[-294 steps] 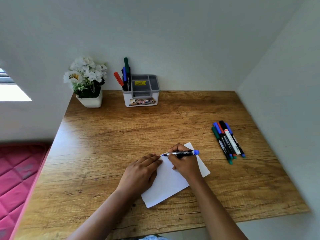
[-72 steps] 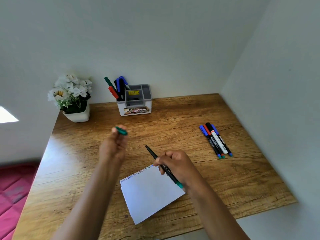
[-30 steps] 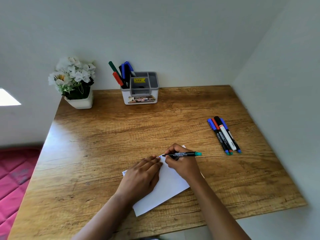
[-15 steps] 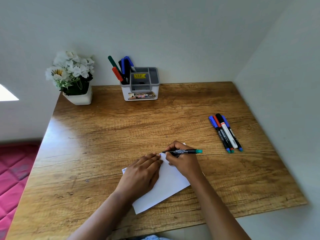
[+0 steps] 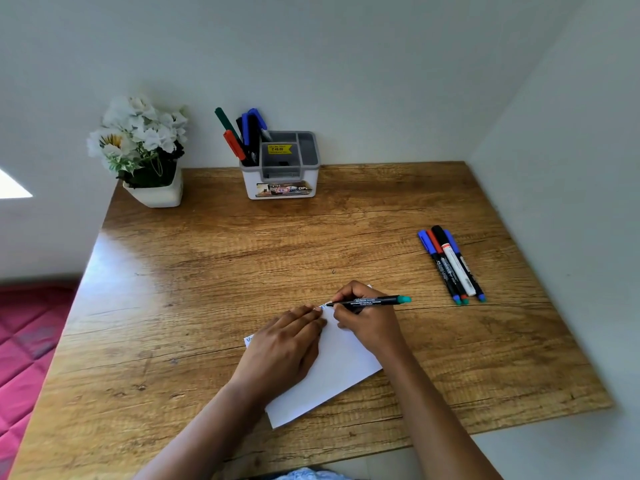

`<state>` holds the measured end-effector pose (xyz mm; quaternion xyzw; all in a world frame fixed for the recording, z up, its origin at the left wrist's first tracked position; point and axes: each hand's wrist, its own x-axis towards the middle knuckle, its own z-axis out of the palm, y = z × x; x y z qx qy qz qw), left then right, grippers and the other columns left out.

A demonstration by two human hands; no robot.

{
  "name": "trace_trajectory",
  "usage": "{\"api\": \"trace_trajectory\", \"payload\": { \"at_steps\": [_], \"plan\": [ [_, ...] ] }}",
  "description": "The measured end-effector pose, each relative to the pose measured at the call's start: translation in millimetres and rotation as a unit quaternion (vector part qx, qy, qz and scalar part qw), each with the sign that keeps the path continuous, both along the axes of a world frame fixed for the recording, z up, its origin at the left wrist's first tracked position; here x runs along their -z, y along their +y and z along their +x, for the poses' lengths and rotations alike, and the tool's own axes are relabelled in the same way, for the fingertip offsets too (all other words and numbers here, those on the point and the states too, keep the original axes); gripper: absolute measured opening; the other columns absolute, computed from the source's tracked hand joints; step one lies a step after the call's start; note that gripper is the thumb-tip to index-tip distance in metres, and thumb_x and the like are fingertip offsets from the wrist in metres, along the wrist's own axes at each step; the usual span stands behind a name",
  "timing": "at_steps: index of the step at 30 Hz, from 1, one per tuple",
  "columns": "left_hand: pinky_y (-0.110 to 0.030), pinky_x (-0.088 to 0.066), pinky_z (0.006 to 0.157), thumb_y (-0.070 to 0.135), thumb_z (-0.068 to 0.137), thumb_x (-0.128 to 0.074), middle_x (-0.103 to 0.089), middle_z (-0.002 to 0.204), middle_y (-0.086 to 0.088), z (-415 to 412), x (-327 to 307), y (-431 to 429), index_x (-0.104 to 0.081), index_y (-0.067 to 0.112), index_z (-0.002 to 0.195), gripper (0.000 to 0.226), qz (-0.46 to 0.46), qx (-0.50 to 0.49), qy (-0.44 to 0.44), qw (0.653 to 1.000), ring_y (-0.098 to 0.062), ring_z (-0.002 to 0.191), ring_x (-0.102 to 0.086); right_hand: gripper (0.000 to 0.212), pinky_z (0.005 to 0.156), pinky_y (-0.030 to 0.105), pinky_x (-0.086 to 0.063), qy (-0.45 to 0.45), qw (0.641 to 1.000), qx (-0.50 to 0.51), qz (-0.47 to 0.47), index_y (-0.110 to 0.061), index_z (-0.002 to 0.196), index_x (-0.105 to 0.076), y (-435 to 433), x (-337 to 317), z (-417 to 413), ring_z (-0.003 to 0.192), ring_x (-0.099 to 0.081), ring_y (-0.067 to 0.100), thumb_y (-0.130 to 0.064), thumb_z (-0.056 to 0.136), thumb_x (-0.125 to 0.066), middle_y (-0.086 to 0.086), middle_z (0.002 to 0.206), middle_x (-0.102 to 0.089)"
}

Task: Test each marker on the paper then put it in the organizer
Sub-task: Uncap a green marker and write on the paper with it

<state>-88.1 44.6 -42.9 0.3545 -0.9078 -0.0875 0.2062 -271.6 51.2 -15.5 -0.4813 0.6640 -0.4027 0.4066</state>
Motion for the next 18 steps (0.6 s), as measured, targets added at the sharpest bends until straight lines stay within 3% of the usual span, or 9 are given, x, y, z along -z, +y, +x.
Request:
{"api": "trace_trajectory", "payload": {
  "at_steps": [2,5,11,18],
  "plan": [
    [-0.032,-0.051,0.090,0.029,0.092,-0.043,-0.066,0.120,-0.002,0.2,-0.5,-0.1,-0.069,0.012,0.112,0.037,0.000,-0.002,0.000,1.000,-0.019,0.114,-0.060,0.011,0.057,0.026,-0.057,-0.037,0.999,0.019,-0.012,-0.013,0.079,-0.063,1.0,-1.0,1.0,0.063,-0.063,0.008,-0.004,0.085,-0.065,0.004,0.073,-0.065],
    [-0.032,-0.052,0.090,0.029,0.092,-0.043,-0.066,0.120,-0.002,0.0,-0.8,-0.2,-0.069,0.012,0.113,0.038,0.003,0.000,0.001,1.000,-0.019,0.115,-0.060,0.008,0.054,0.023,-0.056,-0.045,0.998,0.028,-0.028,-0.007,0.080,-0.063,1.4,-0.8,1.9,0.056,-0.064,0.011,-0.008,0.088,-0.064,0.011,0.066,-0.065],
    [-0.033,-0.051,0.090,0.030,0.092,-0.043,-0.066,0.122,-0.002,0.0,1.0,-0.8,-0.068,0.012,0.115,0.039,0.001,0.000,-0.003,1.000,-0.020,0.116,-0.059,0.012,0.072,0.049,-0.057,0.010,1.000,0.006,0.005,-0.021,0.075,-0.066,-1.7,6.6,-1.9,0.074,-0.067,0.020,-0.009,0.077,-0.068,0.000,0.074,-0.068],
    [-0.034,-0.051,0.092,0.029,0.093,-0.043,-0.065,0.123,-0.003,0.6,2.8,-1.0,-0.067,0.012,0.116,0.038,0.008,0.001,-0.001,1.000,-0.020,0.117,-0.058,0.010,0.065,0.052,-0.056,0.014,1.000,0.009,0.000,-0.016,0.076,-0.066,-1.6,6.3,1.3,0.073,-0.066,0.025,-0.006,0.077,-0.068,-0.003,0.071,-0.066]
  ]
}}
